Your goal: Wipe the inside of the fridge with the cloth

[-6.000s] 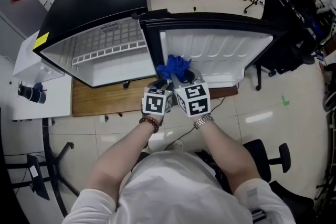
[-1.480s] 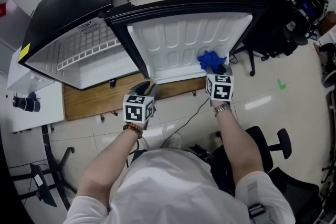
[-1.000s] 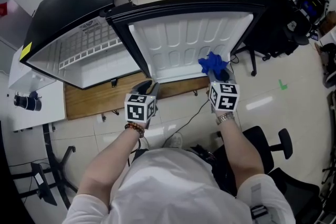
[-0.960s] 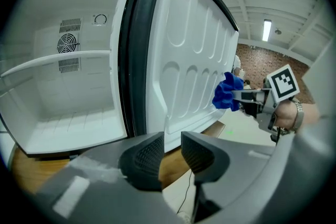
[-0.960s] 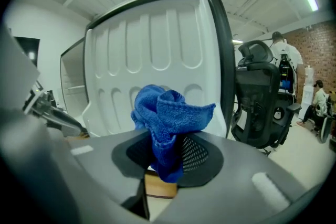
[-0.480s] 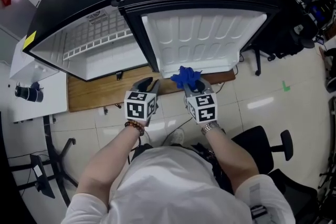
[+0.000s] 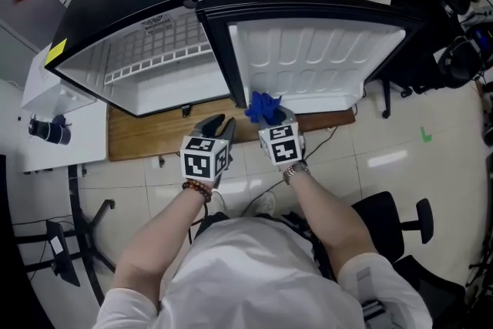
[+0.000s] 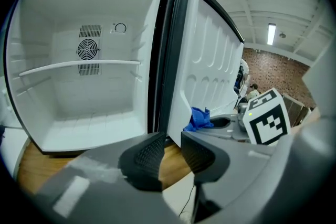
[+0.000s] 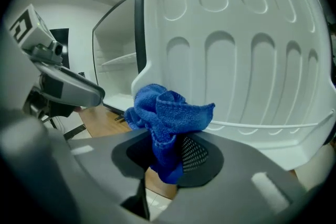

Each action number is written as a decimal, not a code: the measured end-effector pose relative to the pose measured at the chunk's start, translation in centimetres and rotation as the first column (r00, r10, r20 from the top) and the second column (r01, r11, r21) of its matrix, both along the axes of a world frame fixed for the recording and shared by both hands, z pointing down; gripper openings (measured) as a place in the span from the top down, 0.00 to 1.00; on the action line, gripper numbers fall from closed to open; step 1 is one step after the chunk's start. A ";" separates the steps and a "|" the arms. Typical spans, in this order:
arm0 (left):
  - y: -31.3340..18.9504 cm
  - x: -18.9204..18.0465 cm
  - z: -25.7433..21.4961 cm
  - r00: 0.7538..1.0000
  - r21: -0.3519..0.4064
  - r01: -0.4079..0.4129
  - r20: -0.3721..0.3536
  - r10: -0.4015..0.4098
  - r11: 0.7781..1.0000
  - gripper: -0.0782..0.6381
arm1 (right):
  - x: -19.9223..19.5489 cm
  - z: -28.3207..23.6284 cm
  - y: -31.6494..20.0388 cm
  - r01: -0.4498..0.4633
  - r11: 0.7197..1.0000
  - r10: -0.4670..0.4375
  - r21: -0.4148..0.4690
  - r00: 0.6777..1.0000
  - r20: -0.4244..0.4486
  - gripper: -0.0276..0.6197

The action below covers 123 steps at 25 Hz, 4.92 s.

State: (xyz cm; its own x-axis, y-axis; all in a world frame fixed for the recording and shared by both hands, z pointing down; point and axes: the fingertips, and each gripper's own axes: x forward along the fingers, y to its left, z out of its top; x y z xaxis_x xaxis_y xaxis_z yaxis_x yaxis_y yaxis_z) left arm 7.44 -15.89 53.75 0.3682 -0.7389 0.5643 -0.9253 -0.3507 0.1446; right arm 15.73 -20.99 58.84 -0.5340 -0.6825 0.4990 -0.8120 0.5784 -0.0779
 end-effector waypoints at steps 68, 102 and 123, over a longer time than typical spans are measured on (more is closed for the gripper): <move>-3.3 11.4 2.1 0.868 -0.163 -0.025 -0.494 -0.059 0.986 0.78 | 23.7 -2.5 -0.9 -0.395 0.917 0.397 0.045 0.917 -0.043 0.79; -2.3 9.7 0.5 0.666 -0.032 0.067 -0.742 -0.069 0.997 0.76 | 13.6 -9.7 5.4 -0.142 0.979 0.137 0.144 0.990 0.041 0.79; -3.4 6.6 -2.1 0.566 -0.064 0.076 -0.819 -0.096 0.995 0.89 | 3.3 -11.5 1.9 -0.034 0.988 0.021 0.149 0.996 0.090 0.79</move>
